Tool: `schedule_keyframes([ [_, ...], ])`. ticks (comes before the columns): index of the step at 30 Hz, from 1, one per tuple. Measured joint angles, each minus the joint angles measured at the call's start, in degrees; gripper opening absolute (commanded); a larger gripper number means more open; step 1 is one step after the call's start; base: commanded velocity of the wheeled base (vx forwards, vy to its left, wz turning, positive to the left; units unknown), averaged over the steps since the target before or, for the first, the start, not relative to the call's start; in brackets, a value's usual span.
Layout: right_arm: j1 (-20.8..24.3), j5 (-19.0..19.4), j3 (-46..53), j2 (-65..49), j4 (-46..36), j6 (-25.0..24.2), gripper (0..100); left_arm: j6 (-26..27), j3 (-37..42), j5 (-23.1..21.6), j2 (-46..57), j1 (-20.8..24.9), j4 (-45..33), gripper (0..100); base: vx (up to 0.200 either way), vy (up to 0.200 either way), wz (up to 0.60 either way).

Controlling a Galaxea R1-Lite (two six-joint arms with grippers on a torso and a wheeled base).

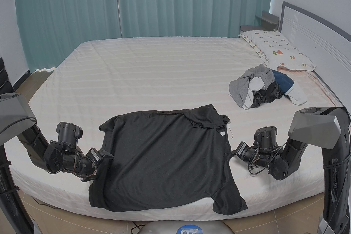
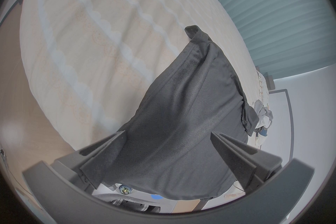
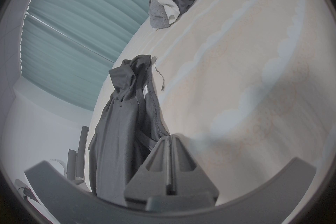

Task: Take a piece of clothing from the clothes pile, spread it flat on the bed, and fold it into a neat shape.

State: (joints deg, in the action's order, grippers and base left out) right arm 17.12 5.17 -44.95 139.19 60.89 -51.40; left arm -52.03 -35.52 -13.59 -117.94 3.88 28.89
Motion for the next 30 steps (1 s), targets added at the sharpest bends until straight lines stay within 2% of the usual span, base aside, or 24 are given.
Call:
schedule_keyframes([
  [6,-1.5,0.3,3.2,-2.6,1.4,-0.3,0,0.1,0.0,0.0,0.0,0.0,0.0,100,0.000,0.000,0.00],
  [11,-4.9,1.2,7.5,-6.4,2.6,-0.4,0,0.1,0.0,0.0,0.0,0.0,0.0,100,0.000,0.000,0.00],
  [17,-8.1,7.4,11.0,-9.8,3.4,-0.1,0,0.1,0.0,0.0,0.0,0.0,0.0,100,0.000,0.000,0.00],
  [18,-8.2,7.7,11.3,-10.1,3.5,-0.1,100,0.1,0.0,0.0,0.0,0.0,0.0,100,0.000,0.000,0.00],
  [25,-9.9,8.6,12.2,-11.9,3.6,-0.2,100,0.1,0.0,0.0,0.0,0.0,0.0,100,0.000,0.000,0.00],
  [30,-8.2,8.6,11.4,-10.3,4.4,-0.2,100,0.1,0.0,0.0,0.0,0.0,0.0,100,0.000,0.000,0.00],
])
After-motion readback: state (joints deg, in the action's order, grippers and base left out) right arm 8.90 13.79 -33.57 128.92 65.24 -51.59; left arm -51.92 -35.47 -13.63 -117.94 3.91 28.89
